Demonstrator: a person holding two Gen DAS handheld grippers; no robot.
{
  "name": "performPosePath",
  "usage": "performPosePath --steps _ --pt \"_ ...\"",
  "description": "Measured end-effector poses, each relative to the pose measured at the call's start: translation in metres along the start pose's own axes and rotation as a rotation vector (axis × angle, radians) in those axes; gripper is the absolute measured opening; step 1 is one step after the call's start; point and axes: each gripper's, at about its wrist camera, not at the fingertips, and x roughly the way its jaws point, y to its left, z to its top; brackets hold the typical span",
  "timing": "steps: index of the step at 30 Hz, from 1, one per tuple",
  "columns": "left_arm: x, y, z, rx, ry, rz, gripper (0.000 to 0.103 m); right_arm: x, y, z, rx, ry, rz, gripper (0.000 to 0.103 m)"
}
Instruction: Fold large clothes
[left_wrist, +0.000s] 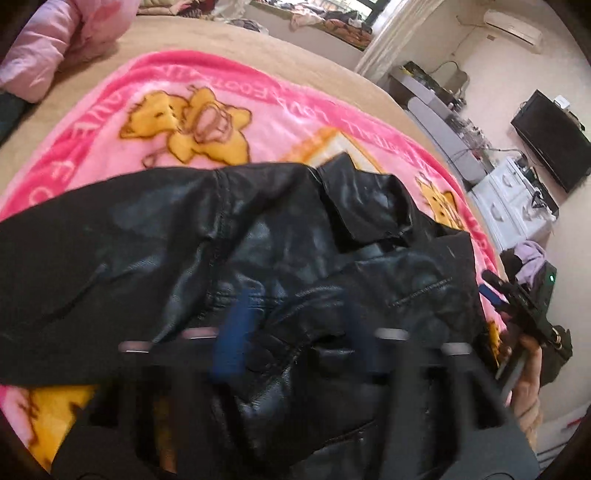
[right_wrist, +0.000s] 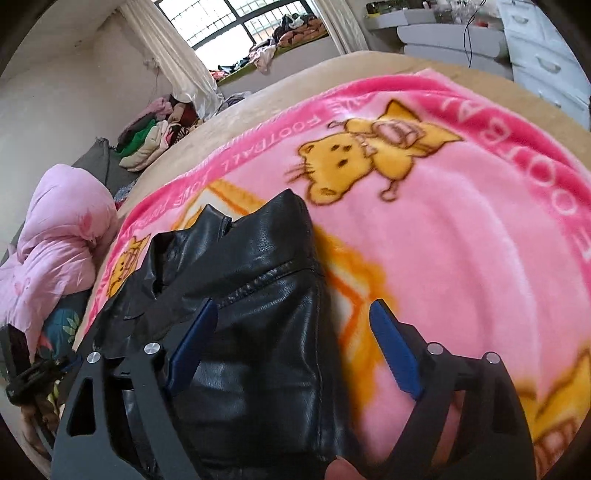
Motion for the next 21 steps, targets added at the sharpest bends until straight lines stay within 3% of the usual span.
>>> performPosePath --steps 1,3,4,5,7,8,10,11,14,17,19,21 --pt "0.004 -0.003 -0.001 0.006 0.011 0.001 0.055 0.004 0.001 -0.001 -0.004 0.009 -0.003 0.081" --pt "0.016 -0.009 -0.007 0.027 0.053 0.009 0.063 0.015 0.002 -0.005 -0.026 0.05 0.004 0.058" --pt "0.024 -0.012 -0.01 0.043 0.08 0.02 0.066 0.018 0.002 -0.007 -0.035 0.059 0.006 0.035" --pt "0.03 -0.014 -0.013 0.058 0.091 0.041 0.066 0.017 0.005 -0.009 -0.059 0.044 -0.039 0.024" --pt "0.038 -0.021 -0.02 0.12 0.095 0.125 0.053 0.012 0.005 -0.008 -0.08 0.014 -0.058 0.018" --pt "0.041 -0.025 -0.023 0.177 0.084 0.21 0.036 0.011 0.002 -0.007 -0.067 0.002 -0.065 0.017" --pt "0.043 -0.026 -0.024 0.206 0.08 0.243 0.035 0.015 -0.005 -0.008 -0.048 0.015 -0.081 0.021" --pt "0.044 -0.023 -0.024 0.187 0.085 0.238 0.036 0.018 -0.006 -0.009 -0.051 0.025 -0.1 0.033" --pt "0.042 -0.023 -0.024 0.191 0.08 0.242 0.037 0.013 -0.003 -0.009 -0.076 0.039 -0.15 0.045" --pt "0.027 -0.027 -0.019 0.182 0.034 0.221 0.038 -0.01 0.005 -0.005 -0.112 -0.031 -0.184 0.051" --pt "0.009 -0.034 -0.017 0.182 -0.02 0.205 0.045 -0.029 0.016 -0.003 -0.136 -0.077 -0.149 0.059" --pt "-0.01 -0.043 -0.016 0.179 -0.079 0.17 0.055 -0.041 0.032 -0.003 -0.171 -0.103 -0.118 0.06"
